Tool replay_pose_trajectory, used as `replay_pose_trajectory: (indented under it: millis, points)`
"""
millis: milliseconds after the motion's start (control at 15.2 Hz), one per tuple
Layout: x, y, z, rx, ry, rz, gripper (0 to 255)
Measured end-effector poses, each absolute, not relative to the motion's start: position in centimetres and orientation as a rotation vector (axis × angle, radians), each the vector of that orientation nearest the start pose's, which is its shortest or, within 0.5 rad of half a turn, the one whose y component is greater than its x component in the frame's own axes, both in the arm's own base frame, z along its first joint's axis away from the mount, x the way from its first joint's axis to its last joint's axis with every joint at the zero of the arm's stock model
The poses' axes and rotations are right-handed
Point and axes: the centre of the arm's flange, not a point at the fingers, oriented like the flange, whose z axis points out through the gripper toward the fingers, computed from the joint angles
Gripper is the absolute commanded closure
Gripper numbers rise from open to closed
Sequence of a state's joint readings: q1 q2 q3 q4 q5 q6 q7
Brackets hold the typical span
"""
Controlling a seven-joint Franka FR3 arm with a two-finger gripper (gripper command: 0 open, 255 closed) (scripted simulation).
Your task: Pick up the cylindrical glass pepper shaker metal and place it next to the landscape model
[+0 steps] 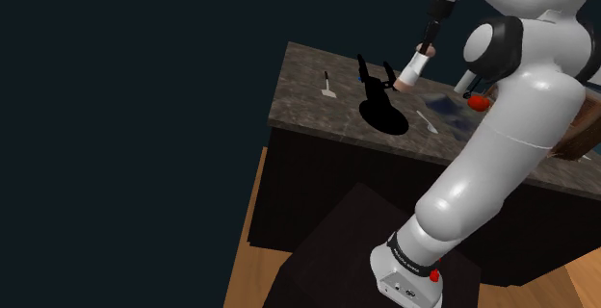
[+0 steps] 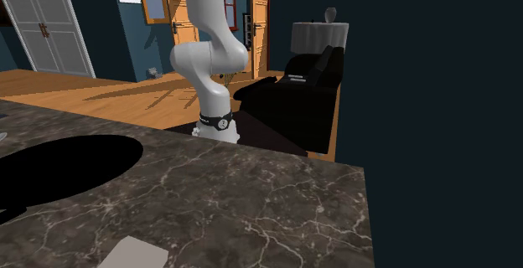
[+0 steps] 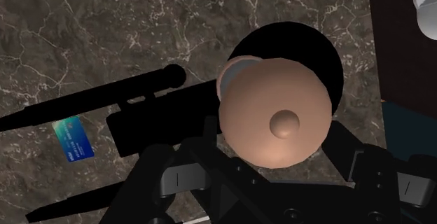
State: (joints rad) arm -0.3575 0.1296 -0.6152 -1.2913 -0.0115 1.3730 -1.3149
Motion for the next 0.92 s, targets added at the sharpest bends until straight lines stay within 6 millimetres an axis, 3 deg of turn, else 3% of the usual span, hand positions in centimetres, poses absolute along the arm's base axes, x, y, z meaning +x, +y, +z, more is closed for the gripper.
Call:
replay_pose_trajectory:
  millis: [594,924]
  points:
    - [28.0,-55.1,67.8,-3.107,-0.535,0.139,255]
    - [27.3,-56.7,66.0,-3.105,-0.541,0.139,255]
